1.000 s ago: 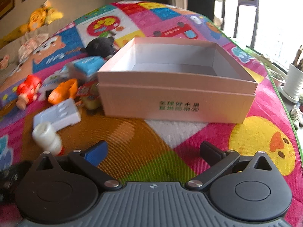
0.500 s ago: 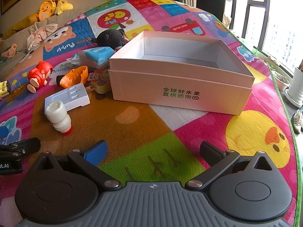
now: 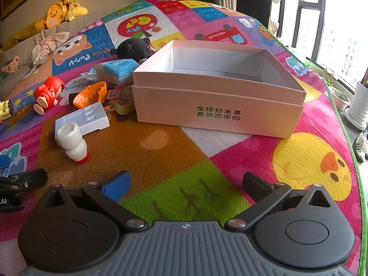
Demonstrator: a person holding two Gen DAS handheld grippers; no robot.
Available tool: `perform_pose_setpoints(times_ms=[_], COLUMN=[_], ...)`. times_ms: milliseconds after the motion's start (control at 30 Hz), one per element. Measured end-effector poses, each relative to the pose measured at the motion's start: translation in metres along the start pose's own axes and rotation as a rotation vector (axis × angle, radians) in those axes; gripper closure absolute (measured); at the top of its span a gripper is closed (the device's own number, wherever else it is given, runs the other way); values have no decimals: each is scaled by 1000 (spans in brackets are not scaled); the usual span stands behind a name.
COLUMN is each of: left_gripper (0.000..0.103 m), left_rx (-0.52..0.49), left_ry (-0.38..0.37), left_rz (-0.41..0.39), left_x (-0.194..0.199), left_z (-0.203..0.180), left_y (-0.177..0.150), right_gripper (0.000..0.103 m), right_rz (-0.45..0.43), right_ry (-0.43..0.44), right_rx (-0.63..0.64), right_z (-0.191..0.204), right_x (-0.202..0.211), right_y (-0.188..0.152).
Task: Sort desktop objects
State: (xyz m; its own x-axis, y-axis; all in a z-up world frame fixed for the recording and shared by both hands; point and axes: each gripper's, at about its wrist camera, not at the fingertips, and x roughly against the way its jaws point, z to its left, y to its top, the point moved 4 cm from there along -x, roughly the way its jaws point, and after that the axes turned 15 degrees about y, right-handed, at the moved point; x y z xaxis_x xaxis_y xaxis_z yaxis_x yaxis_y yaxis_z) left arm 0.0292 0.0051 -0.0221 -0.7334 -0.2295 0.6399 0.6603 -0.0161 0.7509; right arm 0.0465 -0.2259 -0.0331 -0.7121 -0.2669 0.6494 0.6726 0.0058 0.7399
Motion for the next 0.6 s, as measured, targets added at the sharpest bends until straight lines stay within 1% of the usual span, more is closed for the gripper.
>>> perform_pose_setpoints(times_ms=[200,300,333,367,400,433,467,500,533,567,600], left_gripper=[0,0,0,0,0,0,0,0,0,0,0], left_rx=[-5,0,20,50,78,100,126,157,184,206,212], left_ry=[5,-4,-23,-36,-13,52,155,268,348,397,427], left_rz=[0,-1,-14,-52,-108,-168,-223,-253,-258,-246,-212], left_x=[0,0,3,7,11,14,13,9,1,-11,-29], left_z=[-1,0,4,12,25,39,57,76,92,108,121], left_y=[0,1,3,8,15,25,36,47,55,64,72], right_gripper=[0,0,0,0,0,0,0,0,0,0,0], right_rz=[0,0,0,0,1,1,1,1,1,2,3], right_ry=[-4,-4,-4,-4,-3,-1,0,-1,-1,-1,-1], right_rx=[6,7,7,7,6,4,3,2,2,2,1], right_z=[1,1,1,1,1,0,1,2,1,2,1], right_x=[0,0,0,0,0,0,0,-1,0,-1,-1], right_y=[0,0,0,0,0,0,0,0,0,0,0])
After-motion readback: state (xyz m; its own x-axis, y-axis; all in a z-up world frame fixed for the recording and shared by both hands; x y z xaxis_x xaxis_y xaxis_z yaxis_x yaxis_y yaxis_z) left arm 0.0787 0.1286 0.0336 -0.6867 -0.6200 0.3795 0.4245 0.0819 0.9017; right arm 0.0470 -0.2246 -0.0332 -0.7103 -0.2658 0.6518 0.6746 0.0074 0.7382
